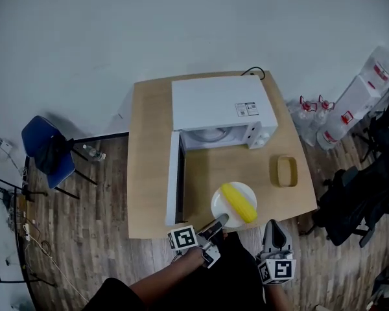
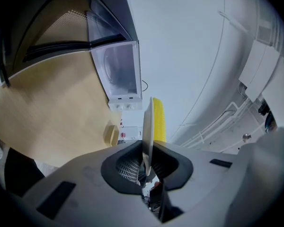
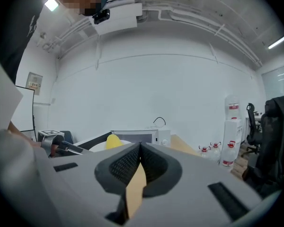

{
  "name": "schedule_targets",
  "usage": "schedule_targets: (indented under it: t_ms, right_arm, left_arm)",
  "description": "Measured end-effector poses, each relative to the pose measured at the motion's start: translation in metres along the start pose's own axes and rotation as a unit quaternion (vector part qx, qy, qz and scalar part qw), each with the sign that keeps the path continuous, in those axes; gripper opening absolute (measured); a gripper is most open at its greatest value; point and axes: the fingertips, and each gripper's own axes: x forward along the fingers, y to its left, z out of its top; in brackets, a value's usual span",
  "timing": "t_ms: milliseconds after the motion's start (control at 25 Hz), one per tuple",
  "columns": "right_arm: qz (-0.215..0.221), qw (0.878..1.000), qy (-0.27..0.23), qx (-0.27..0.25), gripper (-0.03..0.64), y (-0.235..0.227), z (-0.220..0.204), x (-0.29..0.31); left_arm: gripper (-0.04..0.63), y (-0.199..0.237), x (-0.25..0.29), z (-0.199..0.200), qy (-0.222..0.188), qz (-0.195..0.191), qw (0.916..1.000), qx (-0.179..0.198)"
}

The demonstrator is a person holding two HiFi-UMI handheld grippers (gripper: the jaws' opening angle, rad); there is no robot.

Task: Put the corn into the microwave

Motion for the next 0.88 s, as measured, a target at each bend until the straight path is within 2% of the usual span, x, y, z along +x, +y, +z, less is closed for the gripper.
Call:
schedule_targets:
  t_ms: [160,440,600,760,880]
  right_arm:
    - [0.051,0.998,0.025,0.006,0.058,-0.016,0.003,0.055]
    - [0.096,0.995,0.036,-0.01,0.058,-0.045,0.019,0.13]
    - [0.118,0.992,0.043,-0.013,0.058,-0.054,0.015,0.157]
    - [0.137,0.989,0.055,-0.007,0.058,-0.058,0.006,0.182]
    - [0.155,0.986,0.06,0.001,0.058,-0.055,0.005,0.198]
  left_arm:
    - [0.031,0.012,0.022,0.022,-0.028,0.023,0.9993,-0.007]
    - [0.031,0.026,0.062,0.057,-0.068,0.031,0.9972,0.001]
    - [0.032,0.028,0.083,0.071,-0.104,0.007,0.9938,-0.039]
    - [0.031,0.047,0.092,0.095,-0.125,0.032,0.9916,-0.006]
    - [0.032,0.058,0.098,0.11,-0.147,0.037,0.9883,-0.01]
